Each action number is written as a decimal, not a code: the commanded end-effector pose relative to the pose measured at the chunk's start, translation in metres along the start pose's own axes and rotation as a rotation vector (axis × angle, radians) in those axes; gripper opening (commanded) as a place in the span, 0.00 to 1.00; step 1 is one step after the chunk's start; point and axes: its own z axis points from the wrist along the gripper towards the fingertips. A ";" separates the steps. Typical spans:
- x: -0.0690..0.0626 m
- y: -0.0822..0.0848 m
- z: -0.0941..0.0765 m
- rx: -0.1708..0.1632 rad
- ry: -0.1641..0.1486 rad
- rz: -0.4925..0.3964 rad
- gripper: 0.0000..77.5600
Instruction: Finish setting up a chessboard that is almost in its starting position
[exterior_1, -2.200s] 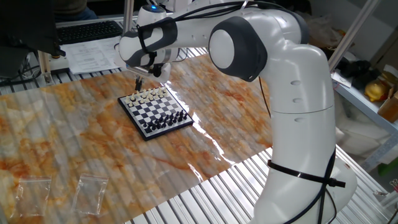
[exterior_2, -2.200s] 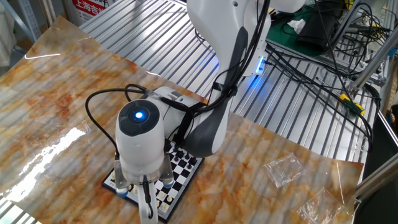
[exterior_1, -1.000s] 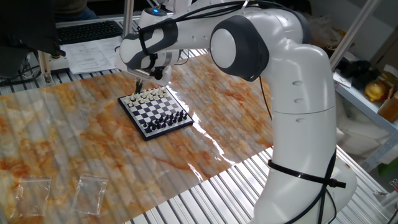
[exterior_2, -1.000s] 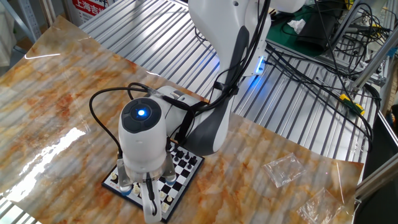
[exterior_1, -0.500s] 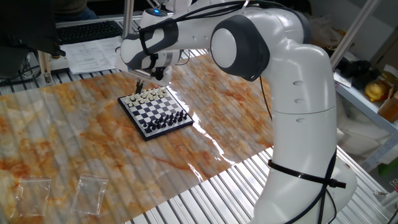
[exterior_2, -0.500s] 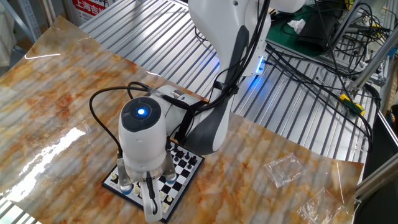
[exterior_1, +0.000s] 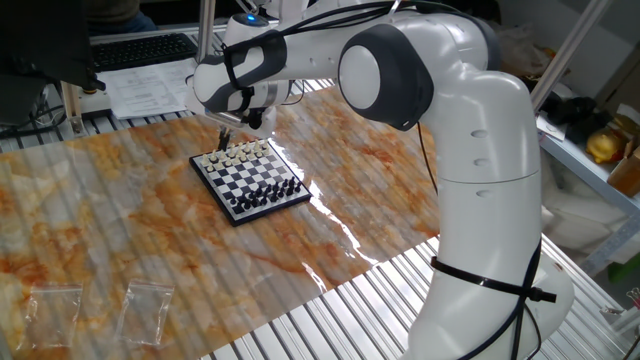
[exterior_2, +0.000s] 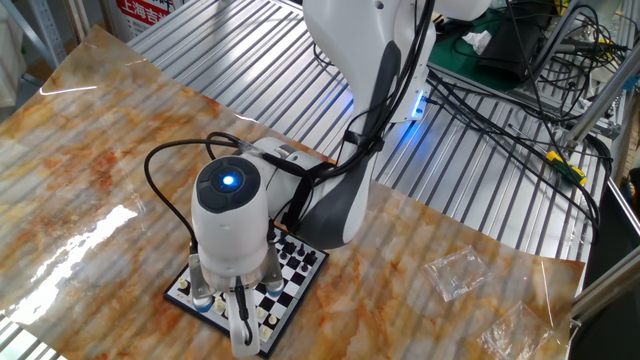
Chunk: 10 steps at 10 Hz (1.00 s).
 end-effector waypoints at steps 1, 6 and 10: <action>0.000 0.000 -0.001 0.000 -0.002 0.004 1.00; 0.000 0.000 -0.001 0.000 -0.002 0.004 1.00; 0.000 0.000 -0.001 0.000 -0.002 0.004 1.00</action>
